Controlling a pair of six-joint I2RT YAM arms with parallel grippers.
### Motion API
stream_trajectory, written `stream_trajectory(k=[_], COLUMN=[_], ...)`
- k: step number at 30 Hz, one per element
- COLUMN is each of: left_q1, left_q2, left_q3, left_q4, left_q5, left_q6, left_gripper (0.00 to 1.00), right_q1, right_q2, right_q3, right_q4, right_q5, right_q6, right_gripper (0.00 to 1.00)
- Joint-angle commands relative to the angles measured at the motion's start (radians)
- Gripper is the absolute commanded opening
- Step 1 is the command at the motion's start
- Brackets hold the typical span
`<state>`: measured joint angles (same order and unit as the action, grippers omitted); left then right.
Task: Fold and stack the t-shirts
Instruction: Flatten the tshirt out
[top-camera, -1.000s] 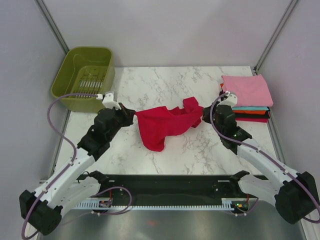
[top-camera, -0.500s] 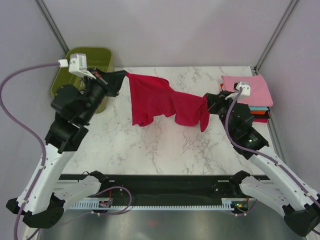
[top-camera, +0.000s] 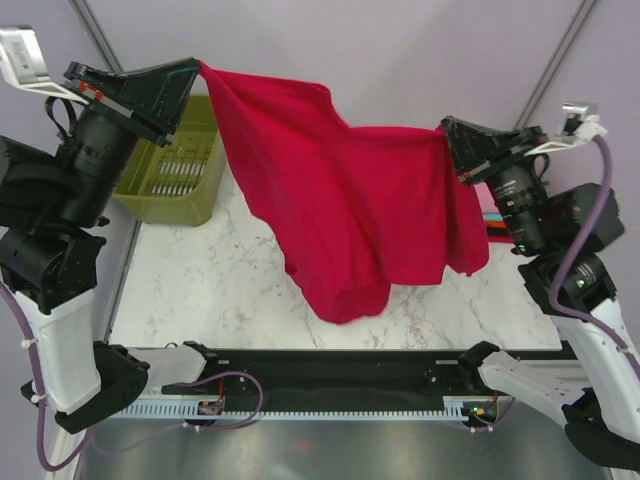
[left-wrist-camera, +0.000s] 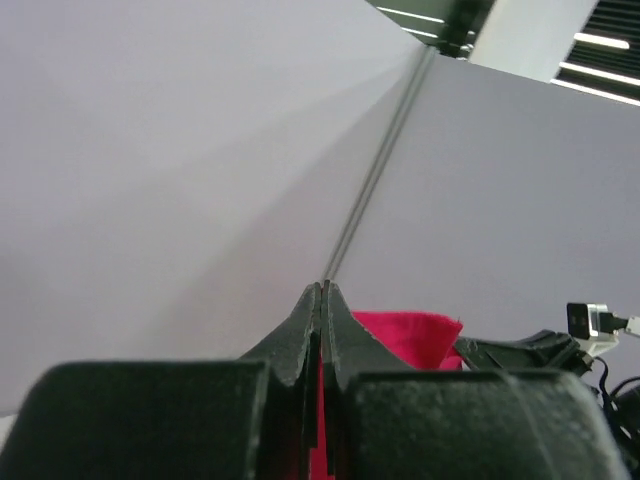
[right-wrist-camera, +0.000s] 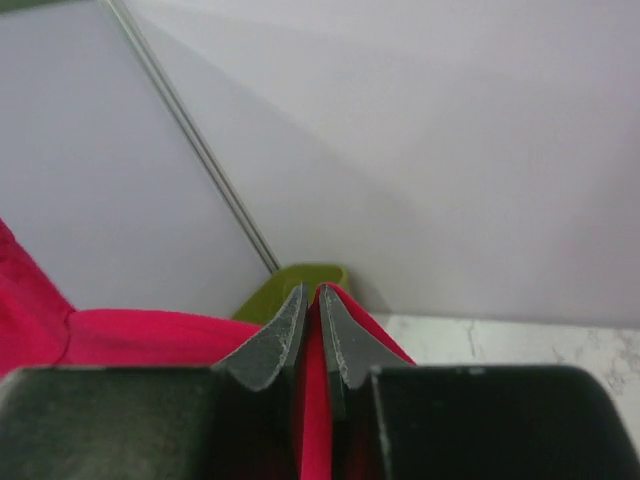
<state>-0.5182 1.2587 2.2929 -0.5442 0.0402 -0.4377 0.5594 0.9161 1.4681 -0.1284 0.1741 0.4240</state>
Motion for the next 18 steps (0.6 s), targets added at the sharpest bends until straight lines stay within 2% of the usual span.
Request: stream_trajectory(k=[1,2,3,4,6,10,15,17,18], left_q1=[0.004,0.004,0.006,0.010,0.059,0.161,0.173,0.175,0.179], left_q2=[-0.045,-0.060,-0.077,-0.094,-0.094,-0.084,-0.100,-0.097,-0.091], left_q3=[-0.129,-0.254,-0.320,-0.376,-0.478,-0.552,-0.743,-0.837,-0.858], left_q4=[-0.066,-0.053,-0.034,0.001,0.007,0.006,0.004,0.007,0.007], left_q5=[-0.173,-0.213,-0.279,-0.307,-0.307,-0.211,-0.171,-0.171,-0.178], left_q6=[0.036,0.030,0.022,0.019,-0.007,-0.024,-0.001,-0.006,0.000], left_gripper=[0.02,0.02,0.02,0.02,0.02,0.02,0.02,0.02,0.02], right_q1=[-0.003,-0.001,-0.003,-0.001,-0.001,-0.001,-0.001,-0.003,-0.003], right_q2=[0.084,0.089,0.093,0.115,0.144,0.153,0.148,0.164,0.176], right_q3=[-0.115,-0.159,-0.207,-0.282,-0.359,-0.517,-0.731,-0.775,-0.805], right_q4=[-0.082,-0.061,-0.004,0.010,0.012,0.004,0.041,0.068,0.105], right_q5=[-0.076,-0.090,-0.108,-0.119,-0.120,-0.081,0.017,0.034,0.030], right_q6=[0.042,0.062,0.085,0.093,0.102,0.107,0.131,0.150,0.154], right_gripper=[0.17,0.25,0.54,0.67,0.79,0.82,0.83,0.81,0.77])
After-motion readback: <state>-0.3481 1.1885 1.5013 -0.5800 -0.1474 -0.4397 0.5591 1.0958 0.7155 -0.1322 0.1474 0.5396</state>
